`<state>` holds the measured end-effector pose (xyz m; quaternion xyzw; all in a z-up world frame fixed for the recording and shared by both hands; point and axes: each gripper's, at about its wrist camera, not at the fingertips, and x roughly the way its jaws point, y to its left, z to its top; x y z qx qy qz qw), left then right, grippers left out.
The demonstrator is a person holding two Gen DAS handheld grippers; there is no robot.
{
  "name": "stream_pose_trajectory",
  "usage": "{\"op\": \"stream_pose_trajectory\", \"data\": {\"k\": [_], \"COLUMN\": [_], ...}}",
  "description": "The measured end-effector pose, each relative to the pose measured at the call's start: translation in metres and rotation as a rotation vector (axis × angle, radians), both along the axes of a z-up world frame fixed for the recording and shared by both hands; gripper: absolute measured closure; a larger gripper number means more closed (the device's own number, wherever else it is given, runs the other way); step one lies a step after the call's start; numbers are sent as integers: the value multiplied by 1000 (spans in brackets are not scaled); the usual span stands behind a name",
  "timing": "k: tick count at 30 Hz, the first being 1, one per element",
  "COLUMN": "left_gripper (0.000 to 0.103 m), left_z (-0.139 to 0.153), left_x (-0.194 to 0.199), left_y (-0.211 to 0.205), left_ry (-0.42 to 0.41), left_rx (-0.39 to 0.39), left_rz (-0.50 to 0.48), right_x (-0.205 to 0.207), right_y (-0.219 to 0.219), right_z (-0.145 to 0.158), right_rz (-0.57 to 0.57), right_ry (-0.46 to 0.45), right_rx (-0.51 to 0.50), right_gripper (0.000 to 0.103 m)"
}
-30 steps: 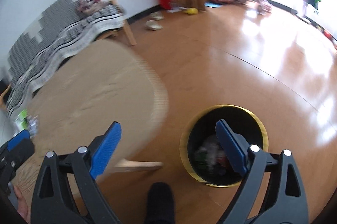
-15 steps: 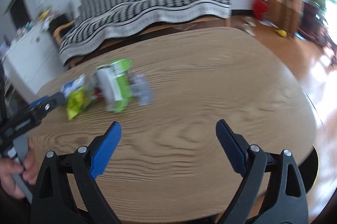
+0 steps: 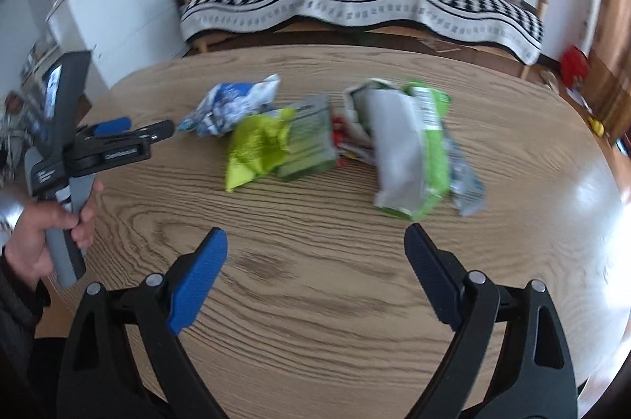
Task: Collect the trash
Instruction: 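Move both tools back over the table toward the remaining wrappers, then grasp the blue-white snack wrapper with the left gripper while the right gripper grasps the yellow-green bag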
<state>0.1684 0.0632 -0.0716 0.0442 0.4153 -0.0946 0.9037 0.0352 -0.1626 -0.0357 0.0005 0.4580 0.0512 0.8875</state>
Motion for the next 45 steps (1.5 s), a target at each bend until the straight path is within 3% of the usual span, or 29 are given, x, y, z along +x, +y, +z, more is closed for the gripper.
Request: {"op": "stream_pose_trajectory", "data": {"k": [8, 11, 12, 14, 15, 16, 18, 25, 32, 33, 34, 35, 39, 45], "left_gripper": [21, 29, 34, 58, 84, 89, 91, 91, 91, 91, 91, 91, 91, 91], "left_z": [-34, -32, -31, -30, -30, -29, -27, -10, 11, 13, 15, 16, 19, 27], "left_x": [37, 48, 51, 53, 52, 51, 48, 21, -12, -15, -19, -20, -23, -33], "left_y": [-3, -6, -8, -14, -17, -17, -13, 9, 16, 16, 16, 15, 14, 4], "left_ry": [57, 57, 64, 57, 52, 57, 69, 45, 27, 27, 25, 25, 37, 46], "left_rx": [34, 2, -13, 7, 21, 13, -28, -31, -54, -51, -50, -50, -51, -87], "left_rz": [-37, -35, -39, -48, -50, -47, -46, 27, 56, 67, 79, 84, 103, 106], "right_x": [25, 31, 34, 41, 44, 49, 56, 85, 115, 117, 118, 117, 108, 70], "right_y": [30, 32, 33, 37, 38, 41, 44, 57, 63, 66, 68, 69, 64, 41], "right_z": [-14, -18, -19, -22, -23, -25, -27, -33, -55, -57, -61, -62, -53, -19], "right_rz": [45, 43, 40, 34, 31, 29, 29, 29, 26, 30, 42, 47, 64, 75], "right_ry": [30, 38, 40, 41, 40, 39, 35, -15, 10, 13, 17, 21, 13, -45], "right_rx": [-7, 0, 3, 8, 14, 21, 23, -5, -41, -49, -60, -61, -12, 26], "right_gripper": [15, 15, 15, 15, 15, 15, 15, 15, 15, 19, 35, 41, 49, 52]}}
